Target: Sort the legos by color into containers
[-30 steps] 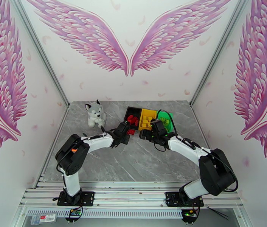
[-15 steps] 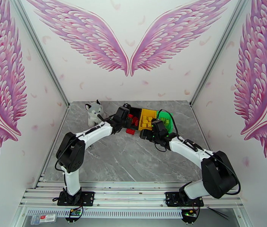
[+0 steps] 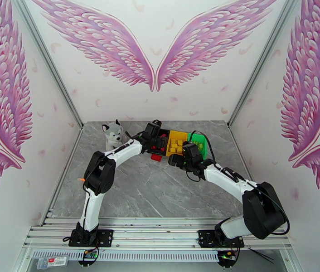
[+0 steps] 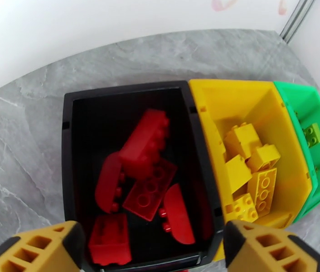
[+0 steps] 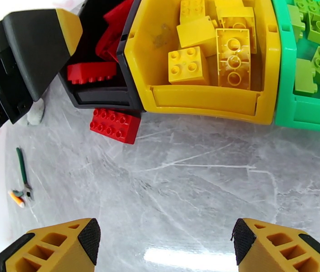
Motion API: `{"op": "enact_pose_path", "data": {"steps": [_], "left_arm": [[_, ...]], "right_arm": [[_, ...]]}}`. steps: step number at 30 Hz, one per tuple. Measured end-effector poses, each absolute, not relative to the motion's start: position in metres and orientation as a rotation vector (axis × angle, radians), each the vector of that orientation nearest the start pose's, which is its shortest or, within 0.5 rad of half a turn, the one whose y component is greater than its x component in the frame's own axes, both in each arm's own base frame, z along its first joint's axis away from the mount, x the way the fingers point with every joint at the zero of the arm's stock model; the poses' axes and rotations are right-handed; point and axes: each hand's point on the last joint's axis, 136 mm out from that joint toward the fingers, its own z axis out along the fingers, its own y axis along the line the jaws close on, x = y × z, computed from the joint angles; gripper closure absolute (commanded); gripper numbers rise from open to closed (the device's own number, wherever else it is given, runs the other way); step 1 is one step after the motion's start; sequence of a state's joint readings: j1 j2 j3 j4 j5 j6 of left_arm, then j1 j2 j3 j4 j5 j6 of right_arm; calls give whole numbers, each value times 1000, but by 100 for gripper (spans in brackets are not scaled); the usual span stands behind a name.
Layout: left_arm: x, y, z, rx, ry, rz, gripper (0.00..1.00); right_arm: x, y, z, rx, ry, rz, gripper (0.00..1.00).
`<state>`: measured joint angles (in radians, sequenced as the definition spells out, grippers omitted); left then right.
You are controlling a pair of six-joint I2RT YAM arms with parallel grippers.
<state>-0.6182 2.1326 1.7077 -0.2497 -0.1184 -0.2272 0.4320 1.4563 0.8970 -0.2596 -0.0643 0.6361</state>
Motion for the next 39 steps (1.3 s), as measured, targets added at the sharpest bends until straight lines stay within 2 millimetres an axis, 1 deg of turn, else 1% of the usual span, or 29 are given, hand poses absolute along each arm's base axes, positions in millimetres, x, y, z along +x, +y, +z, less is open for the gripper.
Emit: {"op": "enact_pose_path", "data": {"steps": [1, 2, 6, 9, 12, 14, 20, 25, 29, 31, 34, 39], "left_arm": [[495, -330, 139, 385, 2222, -316, 2], [487, -328, 139, 391, 2214, -309, 1], [457, -318, 151, 395, 2171, -300, 1], [441, -309, 164, 380, 2120, -315, 1], [430, -296, 162, 358, 2102, -312, 1], [426, -293, 154, 354, 2108, -312, 1], [411, -285, 116, 359, 2166, -309, 1], [411, -292, 89, 364, 2198, -326, 1], [407, -295, 56, 385, 2259, -304, 2], [405, -295, 43, 393, 2284, -290, 2], [406, -295, 33, 396, 2307, -274, 3], [416, -301, 34, 391, 2303, -263, 4]], "right_arm": [[355, 176, 118, 220, 2456, 564, 15], [354, 175, 118, 220, 2454, 565, 14], [352, 173, 121, 221, 2443, 570, 12], [352, 173, 123, 220, 2438, 572, 11], [352, 174, 123, 220, 2436, 574, 11], [354, 174, 124, 221, 2429, 576, 11], [355, 174, 126, 221, 2419, 581, 11], [355, 174, 126, 221, 2419, 581, 11], [355, 174, 126, 221, 2418, 581, 11], [355, 174, 126, 221, 2418, 581, 11], [355, 174, 126, 221, 2418, 581, 11], [355, 174, 126, 221, 2418, 581, 11]]}}
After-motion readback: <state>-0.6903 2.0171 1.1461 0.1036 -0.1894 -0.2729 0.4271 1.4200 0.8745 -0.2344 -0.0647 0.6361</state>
